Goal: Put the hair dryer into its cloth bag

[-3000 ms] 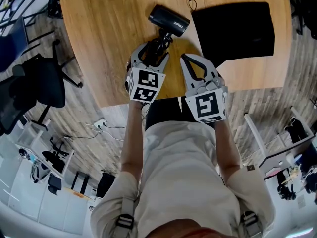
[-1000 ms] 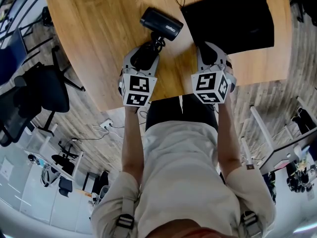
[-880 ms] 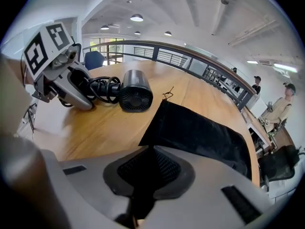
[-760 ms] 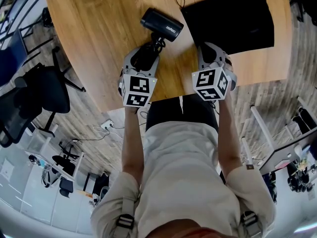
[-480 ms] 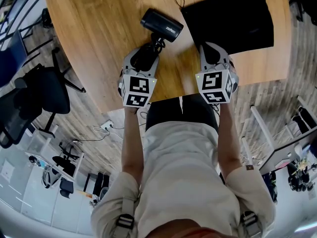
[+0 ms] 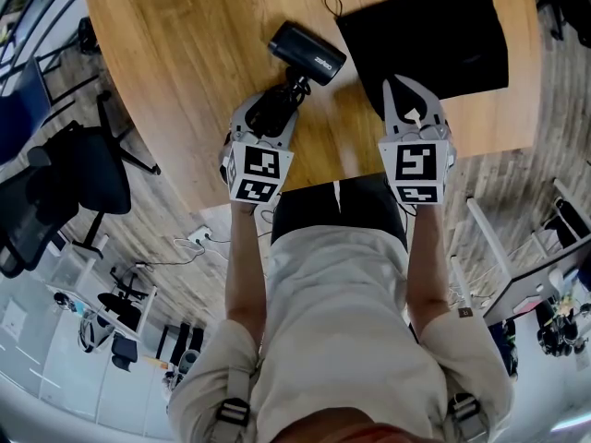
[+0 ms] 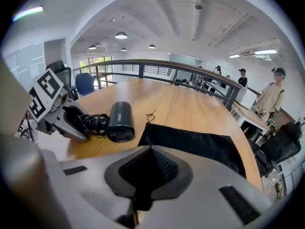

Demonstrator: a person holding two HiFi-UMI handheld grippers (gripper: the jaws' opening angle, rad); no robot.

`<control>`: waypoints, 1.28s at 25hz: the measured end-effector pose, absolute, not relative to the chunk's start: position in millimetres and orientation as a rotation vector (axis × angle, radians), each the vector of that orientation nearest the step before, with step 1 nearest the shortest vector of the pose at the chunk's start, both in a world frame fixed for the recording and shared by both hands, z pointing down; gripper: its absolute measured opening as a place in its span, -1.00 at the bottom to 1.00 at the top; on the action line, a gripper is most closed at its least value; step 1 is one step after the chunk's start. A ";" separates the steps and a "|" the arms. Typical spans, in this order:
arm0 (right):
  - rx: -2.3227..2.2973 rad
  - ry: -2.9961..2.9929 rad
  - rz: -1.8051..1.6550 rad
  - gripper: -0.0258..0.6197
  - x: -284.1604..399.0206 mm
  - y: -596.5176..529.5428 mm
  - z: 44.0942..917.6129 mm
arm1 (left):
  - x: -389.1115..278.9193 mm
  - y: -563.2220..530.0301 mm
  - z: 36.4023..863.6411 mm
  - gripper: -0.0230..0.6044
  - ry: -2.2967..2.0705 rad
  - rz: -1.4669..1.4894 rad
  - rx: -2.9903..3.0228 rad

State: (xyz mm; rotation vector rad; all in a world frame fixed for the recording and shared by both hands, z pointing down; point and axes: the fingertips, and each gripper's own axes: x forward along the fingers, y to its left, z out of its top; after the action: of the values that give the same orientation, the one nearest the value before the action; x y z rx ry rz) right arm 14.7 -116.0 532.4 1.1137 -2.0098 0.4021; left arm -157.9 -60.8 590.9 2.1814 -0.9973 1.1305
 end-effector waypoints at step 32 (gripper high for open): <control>1.187 -2.118 0.338 -0.84 13.2 -123.0 494.4 | -105.2 -29.0 573.1 -0.15 -0.690 1.180 2.312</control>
State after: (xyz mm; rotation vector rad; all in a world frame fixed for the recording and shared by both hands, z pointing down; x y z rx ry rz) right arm 13.2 -123.0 494.4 1.1867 -2.1184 0.3378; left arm -105.2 -29.0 573.1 2.3124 -0.6895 1.1795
